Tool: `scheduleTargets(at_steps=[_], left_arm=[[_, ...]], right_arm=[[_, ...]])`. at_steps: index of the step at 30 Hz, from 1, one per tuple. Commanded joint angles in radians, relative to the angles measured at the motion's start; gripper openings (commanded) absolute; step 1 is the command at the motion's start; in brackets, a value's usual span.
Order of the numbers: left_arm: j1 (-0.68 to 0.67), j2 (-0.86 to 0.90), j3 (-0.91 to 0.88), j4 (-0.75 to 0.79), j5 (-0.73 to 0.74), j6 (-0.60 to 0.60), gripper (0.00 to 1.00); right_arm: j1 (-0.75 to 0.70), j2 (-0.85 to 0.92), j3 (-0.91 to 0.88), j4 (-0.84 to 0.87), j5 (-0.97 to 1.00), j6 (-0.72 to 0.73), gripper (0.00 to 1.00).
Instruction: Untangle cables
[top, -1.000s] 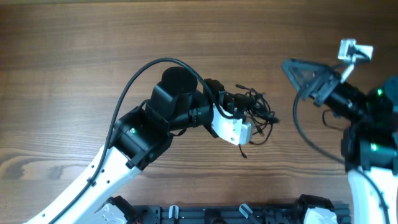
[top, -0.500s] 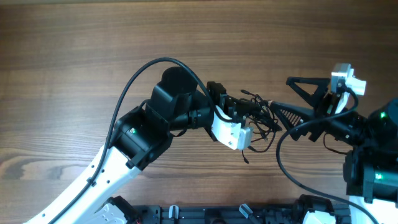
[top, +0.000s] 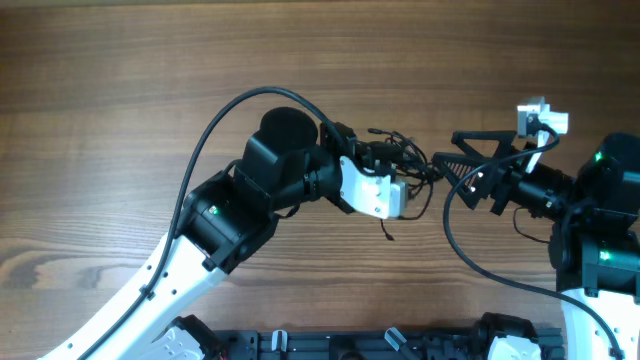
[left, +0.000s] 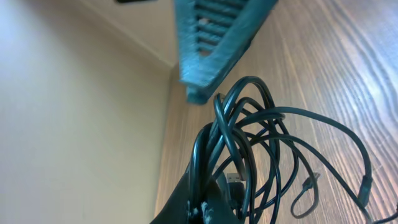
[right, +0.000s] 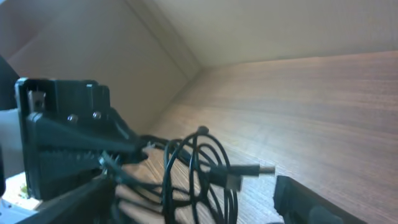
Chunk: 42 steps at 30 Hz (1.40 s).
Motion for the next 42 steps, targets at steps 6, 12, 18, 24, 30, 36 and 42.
scheduleTargets(at_steps=[6,12,18,24,30,36,42], left_arm=[[0.003,-0.001,0.006,-0.015,-0.119,-0.164,0.04],[0.002,-0.001,0.006,-0.019,-0.119,-0.364,0.04],[0.002,-0.001,0.006,-0.011,-0.115,-0.586,0.04],[0.002,-0.001,0.006,0.001,-0.115,-0.787,0.04],[0.002,-0.001,0.006,0.008,-0.115,-0.797,0.04],[0.002,-0.001,0.006,0.008,-0.114,-0.898,0.04],[0.002,-0.001,0.006,0.008,-0.115,-0.899,0.04]], right_arm=[[0.000,0.003,0.012,-0.012,-0.006,-0.070,0.70],[0.000,0.003,0.012,-0.040,-0.079,-0.204,0.70],[0.000,0.005,0.012,-0.116,-0.086,-0.278,0.71],[0.000,0.005,0.012,-0.131,-0.115,-0.306,0.71],[0.000,0.005,0.012,-0.134,-0.115,-0.309,0.59],[0.000,0.017,0.012,-0.136,-0.115,-0.327,0.44],[0.000,0.027,0.012,-0.142,-0.116,-0.327,0.11]])
